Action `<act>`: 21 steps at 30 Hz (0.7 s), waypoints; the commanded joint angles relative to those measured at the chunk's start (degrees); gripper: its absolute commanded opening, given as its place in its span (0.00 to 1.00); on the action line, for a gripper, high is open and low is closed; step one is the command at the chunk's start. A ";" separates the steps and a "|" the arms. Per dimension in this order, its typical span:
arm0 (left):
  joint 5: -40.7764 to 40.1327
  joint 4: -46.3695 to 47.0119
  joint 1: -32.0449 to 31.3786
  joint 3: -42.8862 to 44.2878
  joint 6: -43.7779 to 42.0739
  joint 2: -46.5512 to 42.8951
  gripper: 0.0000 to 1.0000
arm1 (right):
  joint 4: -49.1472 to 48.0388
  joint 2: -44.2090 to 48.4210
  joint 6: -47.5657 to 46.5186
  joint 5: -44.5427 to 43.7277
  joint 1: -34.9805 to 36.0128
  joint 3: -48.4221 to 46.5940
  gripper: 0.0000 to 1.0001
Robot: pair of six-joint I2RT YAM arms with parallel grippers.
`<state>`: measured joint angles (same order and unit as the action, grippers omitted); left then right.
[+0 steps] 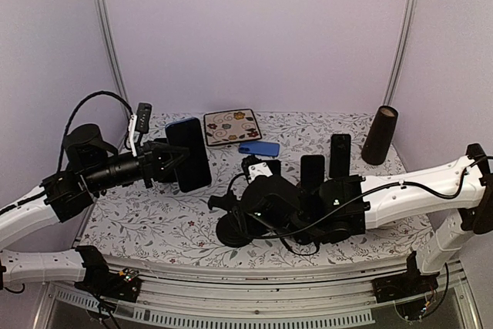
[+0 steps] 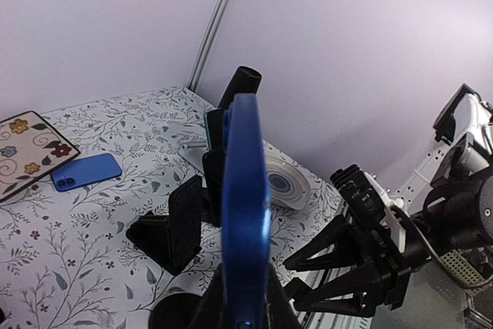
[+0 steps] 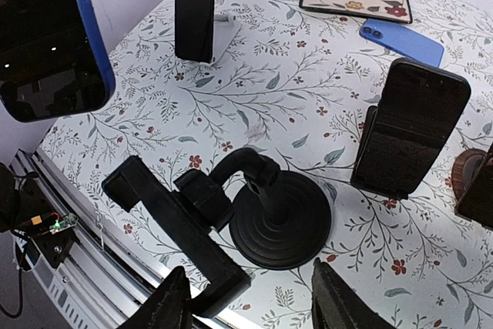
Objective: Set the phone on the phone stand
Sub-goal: Adjust the phone stand at the center of the board.
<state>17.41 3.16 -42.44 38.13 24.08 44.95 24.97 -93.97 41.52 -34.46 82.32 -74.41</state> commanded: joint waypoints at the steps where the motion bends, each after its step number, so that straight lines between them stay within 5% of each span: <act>1: 0.87 3.80 0.55 0.73 0.20 0.32 0.00 | 1.31 3.47 1.19 -2.06 -0.51 1.75 0.49; 8: 1.86 4.59 0.51 0.28 0.69 0.58 0.00 | 0.63 3.97 0.79 -1.05 -0.51 2.49 0.33; 21: 7.53 8.27 0.51 -0.89 1.22 1.41 0.00 | -1.52 2.89 0.58 0.63 -0.52 3.05 0.25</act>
<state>21.65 5.54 -42.41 37.74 24.93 46.11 24.12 -91.39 42.26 -33.93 82.17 -72.01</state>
